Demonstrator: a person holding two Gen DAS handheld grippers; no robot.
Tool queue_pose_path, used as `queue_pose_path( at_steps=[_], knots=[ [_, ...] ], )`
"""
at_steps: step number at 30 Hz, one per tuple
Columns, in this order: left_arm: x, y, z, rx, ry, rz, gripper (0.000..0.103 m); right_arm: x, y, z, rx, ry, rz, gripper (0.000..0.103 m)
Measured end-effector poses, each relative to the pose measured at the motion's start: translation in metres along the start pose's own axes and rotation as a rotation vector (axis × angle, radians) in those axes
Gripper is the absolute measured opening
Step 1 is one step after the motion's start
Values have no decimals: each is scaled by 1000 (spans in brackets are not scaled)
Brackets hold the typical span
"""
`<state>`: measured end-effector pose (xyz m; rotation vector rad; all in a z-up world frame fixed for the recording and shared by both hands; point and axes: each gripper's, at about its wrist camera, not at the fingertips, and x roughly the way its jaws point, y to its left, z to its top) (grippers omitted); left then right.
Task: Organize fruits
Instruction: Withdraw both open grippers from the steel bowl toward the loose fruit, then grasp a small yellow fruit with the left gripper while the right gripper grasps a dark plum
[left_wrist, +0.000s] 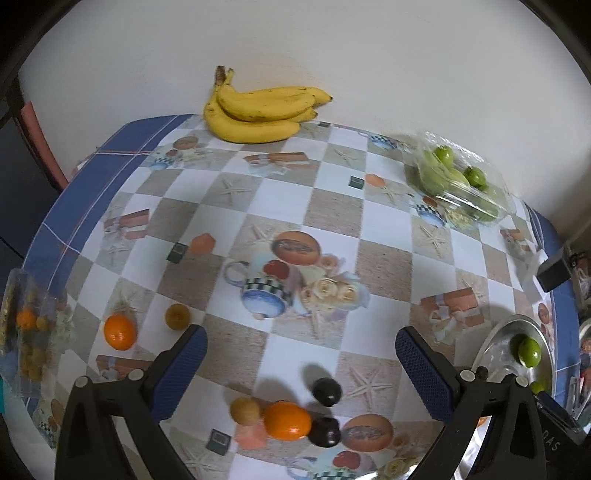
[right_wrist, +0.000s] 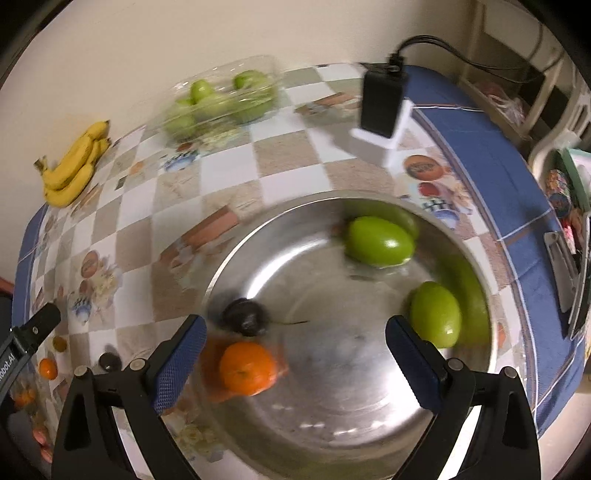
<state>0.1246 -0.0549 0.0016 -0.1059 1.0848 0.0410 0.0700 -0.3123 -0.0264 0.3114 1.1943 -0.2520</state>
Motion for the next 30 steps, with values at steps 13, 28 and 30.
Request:
queue_pose_path(
  at_steps=[13, 28, 30],
  knots=[
    [-11, 65, 4, -127, 12, -12, 103, -11, 82, -17, -160, -6, 156, 98],
    [32, 88, -17, -246, 159, -34, 101, 23, 133, -42, -249, 90, 206, 85],
    [39, 90, -20, -261, 182, -37, 101, 27, 136, -43, -248, 97, 203, 84]
  ],
)
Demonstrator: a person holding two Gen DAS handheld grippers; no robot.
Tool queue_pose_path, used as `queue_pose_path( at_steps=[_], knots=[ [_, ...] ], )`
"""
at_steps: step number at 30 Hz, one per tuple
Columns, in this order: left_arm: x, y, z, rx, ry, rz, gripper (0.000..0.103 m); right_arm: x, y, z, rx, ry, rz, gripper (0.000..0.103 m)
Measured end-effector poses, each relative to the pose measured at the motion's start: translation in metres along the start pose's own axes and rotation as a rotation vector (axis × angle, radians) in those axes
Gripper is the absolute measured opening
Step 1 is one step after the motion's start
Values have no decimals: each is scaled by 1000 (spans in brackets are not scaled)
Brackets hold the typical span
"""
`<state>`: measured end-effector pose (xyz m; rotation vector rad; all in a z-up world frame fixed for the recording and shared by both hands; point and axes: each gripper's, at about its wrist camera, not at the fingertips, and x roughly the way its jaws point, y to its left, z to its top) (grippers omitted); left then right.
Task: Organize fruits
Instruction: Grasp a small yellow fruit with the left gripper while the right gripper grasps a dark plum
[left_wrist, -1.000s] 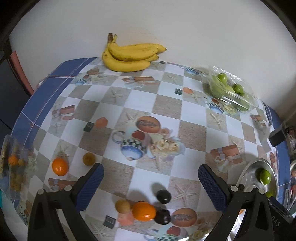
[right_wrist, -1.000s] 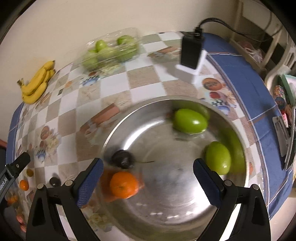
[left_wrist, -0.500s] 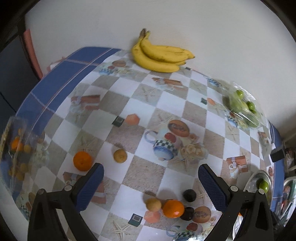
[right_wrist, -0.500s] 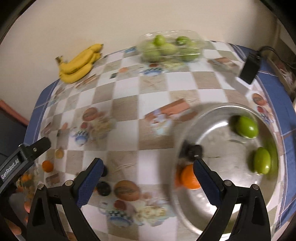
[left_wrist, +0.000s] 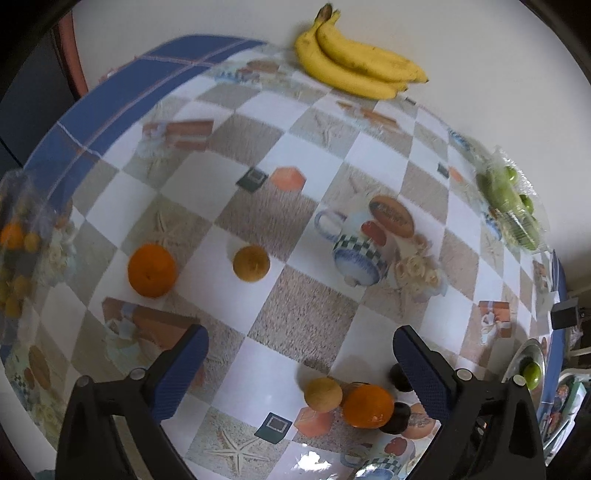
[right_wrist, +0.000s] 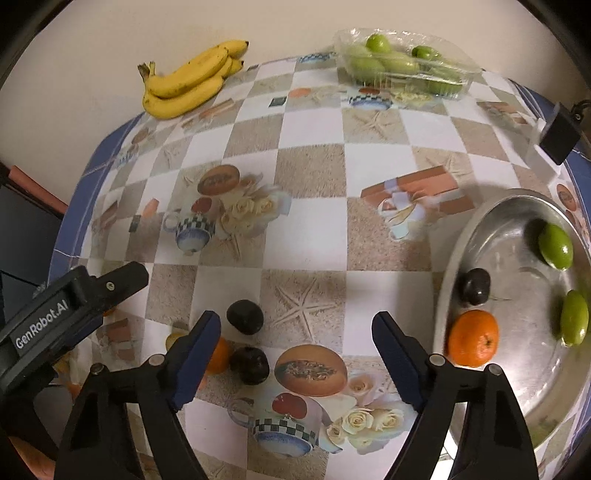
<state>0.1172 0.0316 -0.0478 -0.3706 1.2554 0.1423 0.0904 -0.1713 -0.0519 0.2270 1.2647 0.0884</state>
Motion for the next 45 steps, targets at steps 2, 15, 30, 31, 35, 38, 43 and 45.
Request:
queue_pose_path(
  at_steps=[2, 15, 30, 31, 35, 38, 43, 45],
  knots=[
    [5, 3, -1, -19, 15, -1, 101, 4, 0, 0, 8, 6, 5, 83],
    [12, 9, -1, -46, 33, -14, 94, 20, 3, 3, 44, 14, 58, 56],
    [15, 7, -1, -54, 49, -45, 93, 28, 14, 3, 44, 25, 120, 45],
    [15, 8, -1, -54, 50, -46, 93, 28, 14, 3, 45, 26, 119, 45],
    [15, 8, -1, -56, 51, -51, 93, 30, 16, 2, 48, 31, 125, 43],
    [14, 8, -1, -55, 50, -52, 93, 32, 18, 2, 46, 35, 129, 38],
    [15, 6, -2, -53, 55, -57, 90, 32, 19, 2, 43, 36, 139, 28],
    [15, 6, -3, -54, 60, -60, 89, 31, 18, 3, 51, 32, 148, 28]
  ],
)
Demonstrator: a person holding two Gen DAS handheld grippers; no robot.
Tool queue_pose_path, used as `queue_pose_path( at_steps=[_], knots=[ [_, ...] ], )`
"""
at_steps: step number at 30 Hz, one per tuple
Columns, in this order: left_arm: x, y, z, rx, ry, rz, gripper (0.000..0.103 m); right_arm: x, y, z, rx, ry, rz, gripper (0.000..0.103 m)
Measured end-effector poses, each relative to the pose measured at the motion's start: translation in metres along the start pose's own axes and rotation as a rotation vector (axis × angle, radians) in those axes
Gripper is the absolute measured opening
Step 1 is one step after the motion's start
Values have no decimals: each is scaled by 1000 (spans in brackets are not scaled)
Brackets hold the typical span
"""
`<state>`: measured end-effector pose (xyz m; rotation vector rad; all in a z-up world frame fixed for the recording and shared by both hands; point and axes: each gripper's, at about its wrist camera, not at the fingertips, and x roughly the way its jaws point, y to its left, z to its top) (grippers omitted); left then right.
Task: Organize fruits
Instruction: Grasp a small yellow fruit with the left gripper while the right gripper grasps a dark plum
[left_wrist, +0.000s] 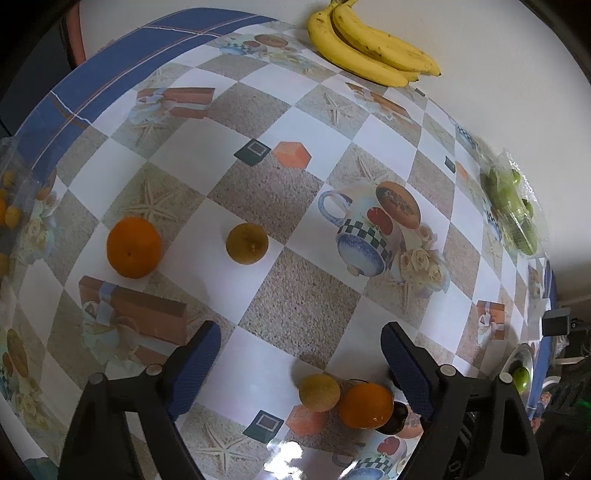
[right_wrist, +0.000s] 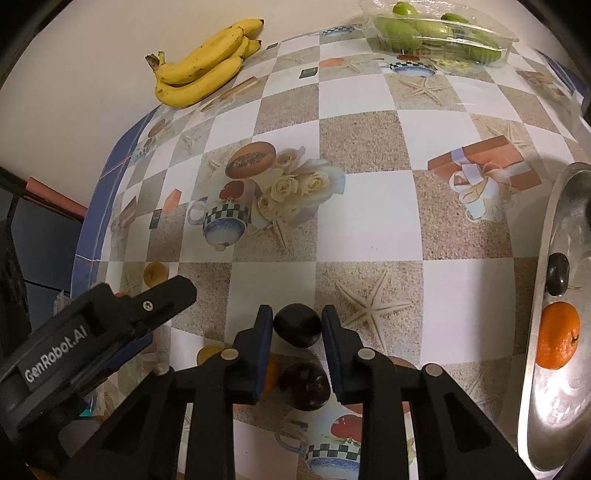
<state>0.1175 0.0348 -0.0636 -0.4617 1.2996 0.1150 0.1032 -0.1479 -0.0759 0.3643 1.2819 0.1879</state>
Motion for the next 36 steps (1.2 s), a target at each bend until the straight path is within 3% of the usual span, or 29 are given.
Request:
queue_pose_path(
  at_steps=[6, 11, 15, 25, 36],
  knots=[
    [0, 2, -7, -12, 21, -18, 75, -11, -1, 1, 9, -17, 18, 27],
    [-4, 2, -16, -18, 33, -32, 55, -20, -3, -1, 17, -24, 19, 27],
    [0, 4, -23, -48, 72, -70, 54, -28, -2, -2, 15, -37, 23, 27],
    [8, 14, -33, -153, 125, -143, 29, -41, -6, -2, 24, -66, 30, 27],
    [3, 17, -31, -176, 98, -155, 27, -44, -9, -1, 36, -69, 41, 27]
  ],
)
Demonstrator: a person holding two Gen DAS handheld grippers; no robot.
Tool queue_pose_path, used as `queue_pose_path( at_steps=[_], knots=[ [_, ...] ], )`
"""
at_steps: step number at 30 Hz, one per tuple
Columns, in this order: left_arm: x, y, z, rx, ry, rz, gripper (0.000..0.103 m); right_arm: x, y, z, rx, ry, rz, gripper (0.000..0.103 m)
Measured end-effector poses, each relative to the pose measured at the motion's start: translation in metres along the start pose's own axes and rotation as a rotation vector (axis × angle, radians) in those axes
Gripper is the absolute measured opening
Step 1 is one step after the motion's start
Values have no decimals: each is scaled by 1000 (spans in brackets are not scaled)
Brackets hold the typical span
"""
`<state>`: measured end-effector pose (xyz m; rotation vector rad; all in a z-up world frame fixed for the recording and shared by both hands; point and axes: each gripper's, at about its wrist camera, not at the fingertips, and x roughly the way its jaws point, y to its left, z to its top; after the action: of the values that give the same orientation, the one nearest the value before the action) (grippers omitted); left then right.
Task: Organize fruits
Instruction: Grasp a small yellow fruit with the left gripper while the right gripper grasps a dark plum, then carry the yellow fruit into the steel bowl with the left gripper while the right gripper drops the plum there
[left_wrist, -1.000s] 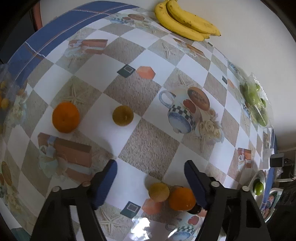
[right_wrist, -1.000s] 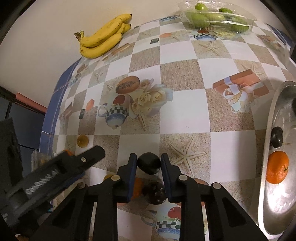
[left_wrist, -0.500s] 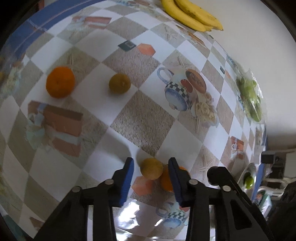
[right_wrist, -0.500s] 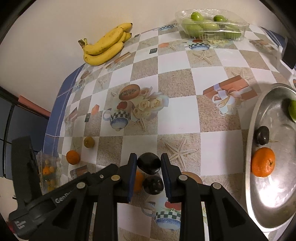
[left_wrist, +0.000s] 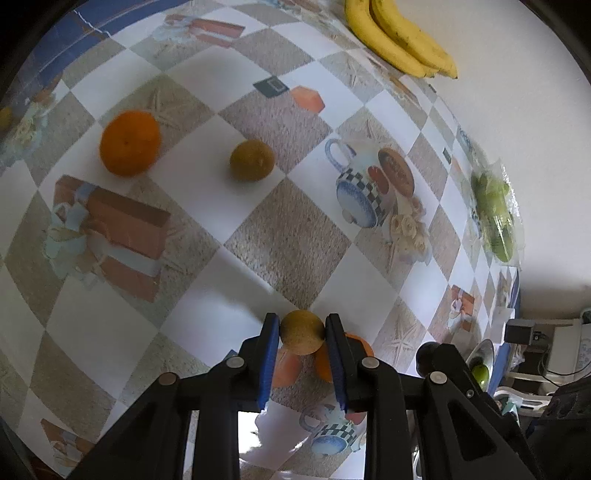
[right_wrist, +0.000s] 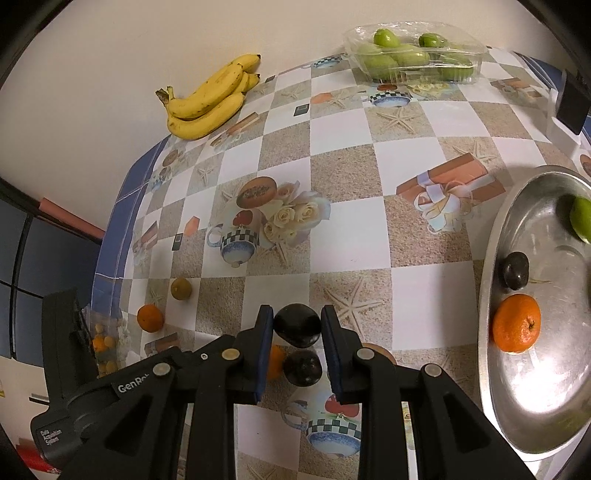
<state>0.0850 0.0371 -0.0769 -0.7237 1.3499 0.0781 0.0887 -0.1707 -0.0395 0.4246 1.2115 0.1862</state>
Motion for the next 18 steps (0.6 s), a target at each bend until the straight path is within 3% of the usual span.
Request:
queue_pose_path(
  at_steps=[10, 18],
  knots=[
    [-21, -14, 5, 45, -109, 32, 27, -11, -12, 1, 18, -17, -15, 27],
    [-38, -36, 2, 98, -185, 18, 27, -31, -47, 3, 89, -46, -67, 27]
  ],
)
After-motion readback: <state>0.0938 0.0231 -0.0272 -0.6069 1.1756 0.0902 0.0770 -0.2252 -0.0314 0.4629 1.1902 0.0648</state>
